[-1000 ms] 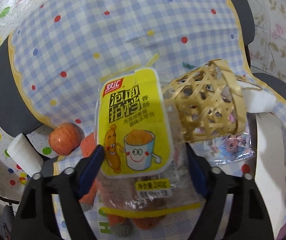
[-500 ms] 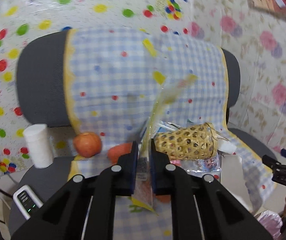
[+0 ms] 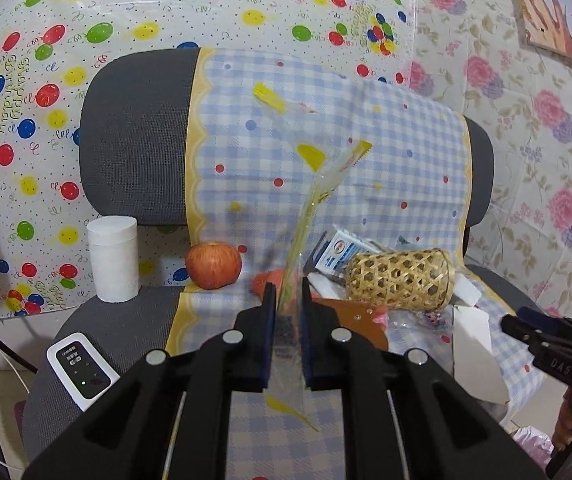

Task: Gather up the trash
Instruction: 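Lift the yellow wrapper with the left tool and carry it over the pink bin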

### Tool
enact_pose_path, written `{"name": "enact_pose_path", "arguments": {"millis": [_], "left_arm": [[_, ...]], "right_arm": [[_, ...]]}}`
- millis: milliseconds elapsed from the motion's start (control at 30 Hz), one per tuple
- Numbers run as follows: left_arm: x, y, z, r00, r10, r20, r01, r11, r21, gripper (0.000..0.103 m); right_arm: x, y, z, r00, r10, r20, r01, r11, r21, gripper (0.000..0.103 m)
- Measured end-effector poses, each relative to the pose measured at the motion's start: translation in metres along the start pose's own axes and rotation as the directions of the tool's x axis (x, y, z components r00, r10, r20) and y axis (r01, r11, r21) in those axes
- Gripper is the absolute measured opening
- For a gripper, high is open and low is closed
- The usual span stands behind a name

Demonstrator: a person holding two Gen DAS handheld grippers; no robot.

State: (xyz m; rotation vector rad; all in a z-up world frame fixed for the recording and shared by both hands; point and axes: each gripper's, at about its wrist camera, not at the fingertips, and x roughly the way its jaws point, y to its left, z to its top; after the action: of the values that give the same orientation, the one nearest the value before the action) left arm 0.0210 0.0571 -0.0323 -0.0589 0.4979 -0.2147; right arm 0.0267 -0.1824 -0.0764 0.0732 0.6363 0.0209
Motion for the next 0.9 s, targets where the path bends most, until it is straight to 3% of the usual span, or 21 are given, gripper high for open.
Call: {"name": "enact_pose_path", "arguments": {"millis": [133, 300, 567, 667, 800, 900], "left_arm": [[0.007, 0.006, -0.006, 1.0, -0.012, -0.016, 0.011, 1.0, -0.022, 0.009], [0.013, 0.012, -0.009, 0.999, -0.013, -0.03, 0.012, 0.999, -0.033, 0.009], [0.018, 0.021, -0.009, 0.999, -0.01, -0.034, 0.009, 0.999, -0.048, 0.009], [0.02, 0.023, -0.009, 0.999, -0.006, -0.039, 0.004, 0.999, -0.052, 0.009], [0.018, 0.025, -0.006, 0.999, -0.004, -0.04, 0.002, 0.999, -0.053, 0.009], [0.01, 0.019, 0.0, 1.0, -0.005, -0.02, 0.004, 0.999, -0.039, 0.009]], "right_arm": [[0.029, 0.034, 0.001, 0.993, 0.107, -0.047, -0.109, 0.992, -0.063, 0.029], [0.062, 0.064, 0.004, 0.979, 0.177, -0.103, -0.188, 0.976, -0.107, 0.026], [0.1, 0.076, 0.005, 0.971, 0.172, -0.166, -0.192, 0.975, -0.111, 0.023], [0.105, 0.075, 0.005, 0.967, 0.183, -0.175, -0.203, 0.974, -0.103, 0.013], [0.09, 0.081, 0.013, 0.971, 0.202, -0.13, -0.219, 0.966, -0.135, 0.003], [0.051, 0.082, 0.028, 0.982, 0.187, -0.027, -0.189, 0.965, -0.179, 0.002]]}}
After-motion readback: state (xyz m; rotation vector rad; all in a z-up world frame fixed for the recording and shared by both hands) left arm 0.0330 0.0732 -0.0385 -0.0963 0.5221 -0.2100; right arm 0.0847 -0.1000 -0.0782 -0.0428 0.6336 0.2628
